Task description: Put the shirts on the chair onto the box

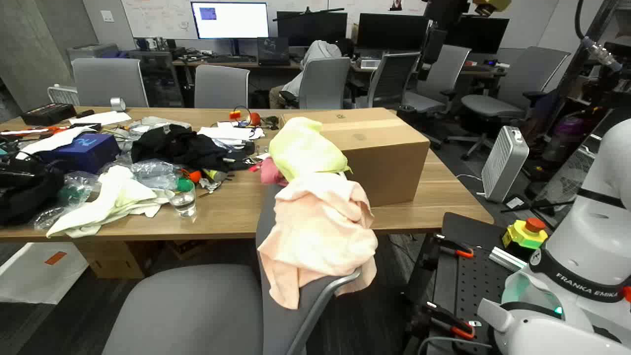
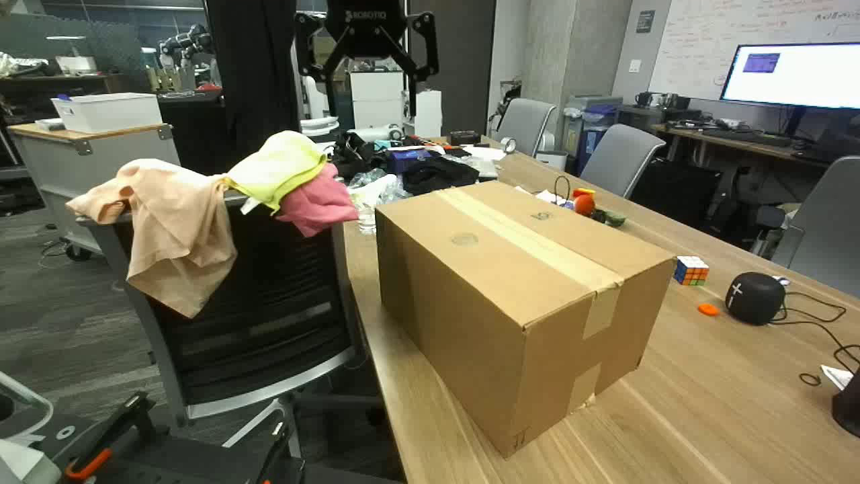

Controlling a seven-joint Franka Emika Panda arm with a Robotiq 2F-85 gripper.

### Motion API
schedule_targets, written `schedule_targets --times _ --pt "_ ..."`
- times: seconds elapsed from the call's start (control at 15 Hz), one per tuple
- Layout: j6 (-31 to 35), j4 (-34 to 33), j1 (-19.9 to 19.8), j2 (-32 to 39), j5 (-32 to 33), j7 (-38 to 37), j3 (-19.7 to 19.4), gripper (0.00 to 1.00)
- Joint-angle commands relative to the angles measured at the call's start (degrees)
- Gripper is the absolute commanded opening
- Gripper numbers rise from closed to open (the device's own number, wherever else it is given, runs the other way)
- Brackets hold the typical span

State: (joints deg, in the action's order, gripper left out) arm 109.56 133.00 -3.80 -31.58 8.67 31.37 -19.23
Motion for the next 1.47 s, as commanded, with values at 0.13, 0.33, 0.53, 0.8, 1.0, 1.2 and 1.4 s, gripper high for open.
schedule_targets --times 0.13,0.33,0.53,0.8,1.0,1.2,1.4 --pt "-0.44 -0.59 -0.61 -0.16 -0.52 0.38 1.05 1.00" --pt "-0.32 1.89 0.09 -1.48 -0.27 1.16 2.27 1.00" --pt "-0.93 5.17 1.68 -3.80 -0.42 2.11 4.97 1.00" --pt "-0.79 9.43 5.33 -6.95 -2.62 2.05 8.56 1.00" --pt "1.54 12.65 8.21 -9.37 -5.60 0.50 10.81 1.00" --pt "5.67 15.63 10.25 -11.32 -8.77 -2.67 12.67 1.00" --pt "11.06 19.12 11.90 -13.11 -10.59 -5.06 14.08 1.00"
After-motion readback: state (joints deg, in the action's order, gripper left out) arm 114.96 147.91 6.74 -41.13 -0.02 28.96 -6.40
